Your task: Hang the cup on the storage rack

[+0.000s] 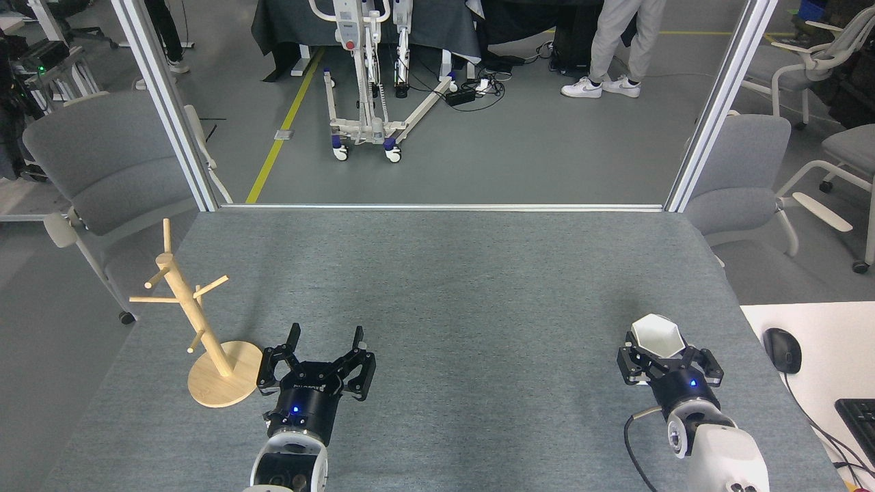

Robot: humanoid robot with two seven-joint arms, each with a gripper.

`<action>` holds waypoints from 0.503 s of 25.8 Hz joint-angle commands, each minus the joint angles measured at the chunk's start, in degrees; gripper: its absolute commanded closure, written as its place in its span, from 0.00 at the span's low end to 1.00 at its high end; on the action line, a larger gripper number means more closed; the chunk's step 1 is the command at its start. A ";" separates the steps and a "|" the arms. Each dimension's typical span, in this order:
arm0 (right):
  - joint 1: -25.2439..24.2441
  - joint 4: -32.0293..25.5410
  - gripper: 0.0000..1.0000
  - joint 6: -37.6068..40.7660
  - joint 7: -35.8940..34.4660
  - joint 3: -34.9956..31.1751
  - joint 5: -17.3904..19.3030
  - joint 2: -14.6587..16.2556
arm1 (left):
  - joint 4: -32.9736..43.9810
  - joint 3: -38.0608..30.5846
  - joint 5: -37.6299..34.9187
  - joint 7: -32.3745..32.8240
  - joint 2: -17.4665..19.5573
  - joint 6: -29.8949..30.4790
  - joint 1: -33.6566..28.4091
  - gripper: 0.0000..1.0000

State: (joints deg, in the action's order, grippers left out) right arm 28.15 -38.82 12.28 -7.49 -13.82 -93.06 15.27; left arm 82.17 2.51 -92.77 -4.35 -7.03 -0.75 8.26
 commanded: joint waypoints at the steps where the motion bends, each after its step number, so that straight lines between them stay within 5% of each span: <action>1: 0.07 -0.91 0.67 0.46 0.37 -0.16 0.51 0.11 | 0.18 0.04 -0.04 -0.22 0.27 0.05 -0.79 0.00; 7: 2.35 -6.00 0.76 0.90 5.91 0.02 1.83 2.30 | 0.36 0.74 -0.13 -1.10 0.44 2.24 -1.14 0.00; 10: 2.00 -15.32 0.73 0.55 17.07 0.02 6.66 2.92 | 0.62 1.97 -0.30 -1.28 0.53 4.79 -1.23 0.01; 13: 0.42 -27.54 0.74 0.11 26.21 -1.12 7.80 2.30 | 0.44 6.54 -1.09 -1.28 0.70 6.11 -1.05 0.01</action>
State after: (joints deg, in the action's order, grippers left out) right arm 29.77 -56.20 12.85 10.03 -14.21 -87.06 17.76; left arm 82.69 5.65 -93.32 -5.61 -6.46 3.90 7.10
